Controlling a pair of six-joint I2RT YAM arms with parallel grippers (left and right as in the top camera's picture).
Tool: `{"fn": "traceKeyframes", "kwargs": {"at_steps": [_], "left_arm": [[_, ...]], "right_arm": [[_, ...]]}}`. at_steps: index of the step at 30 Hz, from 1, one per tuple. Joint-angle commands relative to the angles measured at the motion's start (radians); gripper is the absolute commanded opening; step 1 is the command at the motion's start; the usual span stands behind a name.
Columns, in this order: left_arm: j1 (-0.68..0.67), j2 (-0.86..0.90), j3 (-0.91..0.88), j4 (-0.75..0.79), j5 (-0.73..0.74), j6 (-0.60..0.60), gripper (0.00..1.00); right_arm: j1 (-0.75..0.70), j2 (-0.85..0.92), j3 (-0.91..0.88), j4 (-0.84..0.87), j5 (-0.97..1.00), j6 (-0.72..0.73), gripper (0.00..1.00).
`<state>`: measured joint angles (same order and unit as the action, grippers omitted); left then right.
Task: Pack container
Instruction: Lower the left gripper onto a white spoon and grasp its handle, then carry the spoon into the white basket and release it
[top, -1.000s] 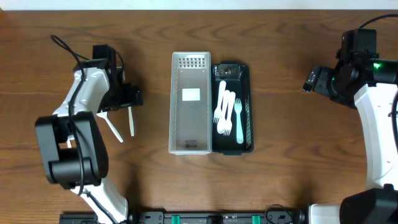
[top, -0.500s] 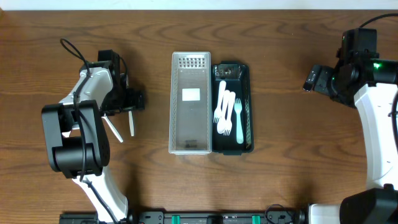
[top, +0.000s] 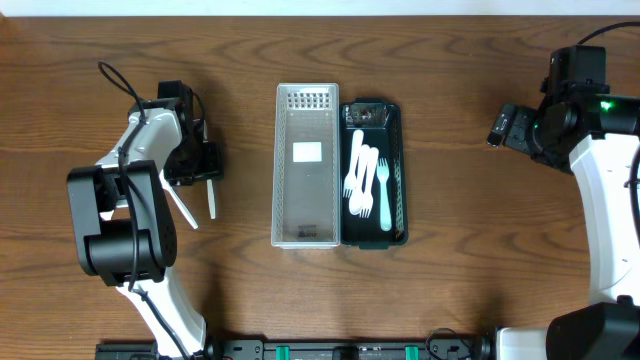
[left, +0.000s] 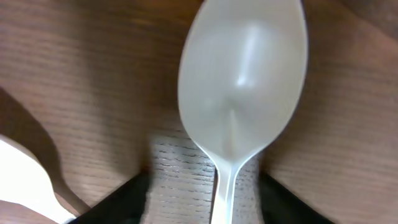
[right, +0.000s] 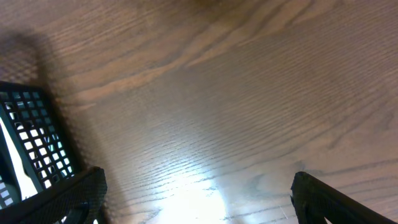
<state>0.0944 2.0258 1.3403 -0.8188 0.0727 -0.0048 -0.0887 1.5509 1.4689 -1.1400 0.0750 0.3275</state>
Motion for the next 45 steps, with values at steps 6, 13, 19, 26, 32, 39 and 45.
{"fn": "traceKeyframes", "kwargs": {"at_steps": [6, 13, 19, 26, 32, 39, 45], "left_arm": [[0.000, 0.023, 0.002, -0.006, 0.006, 0.008, 0.21], [0.000, 0.022, 0.003, -0.006, 0.006, 0.008, 0.06], [-0.009, -0.008, 0.048, -0.078, 0.006, 0.000, 0.06], [-0.114, -0.179, 0.253, -0.310, 0.007, -0.022, 0.06], [-0.307, -0.359, 0.307, -0.348, 0.006, -0.131, 0.06], [-0.495, -0.359, 0.267, -0.315, 0.006, -0.260, 0.05], [-0.570, -0.270, 0.171, -0.231, 0.006, -0.272, 0.06]], "right_arm": [[-0.003, 0.006, -0.007, -0.005, -0.004, -0.015, 0.98], [-0.003, 0.006, -0.007, -0.005, -0.004, -0.015, 0.98], [-0.003, 0.006, -0.007, -0.008, -0.004, -0.015, 0.98], [-0.003, 0.006, -0.007, -0.005, -0.004, -0.016, 0.98], [-0.003, 0.006, -0.007, 0.000, -0.004, -0.015, 0.98], [-0.003, 0.006, -0.007, -0.003, -0.004, -0.015, 0.98], [-0.003, 0.006, -0.007, -0.008, -0.004, -0.015, 0.98]]}}
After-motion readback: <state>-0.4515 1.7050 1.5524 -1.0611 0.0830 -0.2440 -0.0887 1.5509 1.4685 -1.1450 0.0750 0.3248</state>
